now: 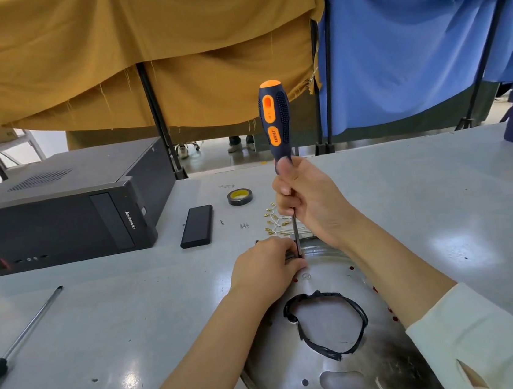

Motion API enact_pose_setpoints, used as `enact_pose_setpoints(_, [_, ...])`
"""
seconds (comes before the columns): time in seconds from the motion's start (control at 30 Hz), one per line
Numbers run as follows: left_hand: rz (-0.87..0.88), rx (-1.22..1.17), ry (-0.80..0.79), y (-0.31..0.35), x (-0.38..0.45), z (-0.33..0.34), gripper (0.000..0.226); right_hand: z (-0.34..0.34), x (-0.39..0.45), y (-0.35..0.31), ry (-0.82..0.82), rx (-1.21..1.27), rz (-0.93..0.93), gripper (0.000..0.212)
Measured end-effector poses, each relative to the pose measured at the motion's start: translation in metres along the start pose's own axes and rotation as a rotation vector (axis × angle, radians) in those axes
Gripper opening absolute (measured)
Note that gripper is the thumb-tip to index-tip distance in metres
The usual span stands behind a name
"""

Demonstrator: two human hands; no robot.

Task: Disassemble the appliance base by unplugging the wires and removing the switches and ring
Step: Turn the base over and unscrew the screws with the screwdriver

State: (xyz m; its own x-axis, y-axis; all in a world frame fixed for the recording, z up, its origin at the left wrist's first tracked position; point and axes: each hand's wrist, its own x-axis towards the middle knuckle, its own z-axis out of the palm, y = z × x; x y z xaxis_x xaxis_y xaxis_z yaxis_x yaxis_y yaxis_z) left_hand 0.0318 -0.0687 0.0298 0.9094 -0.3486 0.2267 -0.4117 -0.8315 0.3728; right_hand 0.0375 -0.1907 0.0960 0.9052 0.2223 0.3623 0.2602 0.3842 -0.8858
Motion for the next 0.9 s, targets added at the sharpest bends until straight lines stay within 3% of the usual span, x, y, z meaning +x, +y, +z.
enact_pose_setpoints(0.13, [-0.004,-0.009,-0.002,0.000,0.000,0.000,0.013,-0.003,-0.001,0.002,0.051,-0.022,-0.043,0.029])
enact_pose_setpoints(0.43, [0.045,0.146,0.010,0.004,0.001,0.004,0.013,0.002,0.004,-0.008,0.117,0.036,-0.059,0.034])
enact_pose_setpoints(0.53, [0.101,0.213,0.031,0.005,0.002,0.008,0.015,0.006,0.006,-0.022,0.124,0.029,-0.106,0.025])
enact_pose_setpoints(0.73, [0.153,0.343,0.041,0.011,0.000,0.012,0.023,0.004,-0.004,-0.047,0.174,-0.374,-0.175,0.036])
enact_pose_setpoints(0.9, [0.164,0.470,0.031,0.013,-0.004,0.012,0.025,-0.004,-0.021,-0.069,0.413,-1.045,-0.381,0.045])
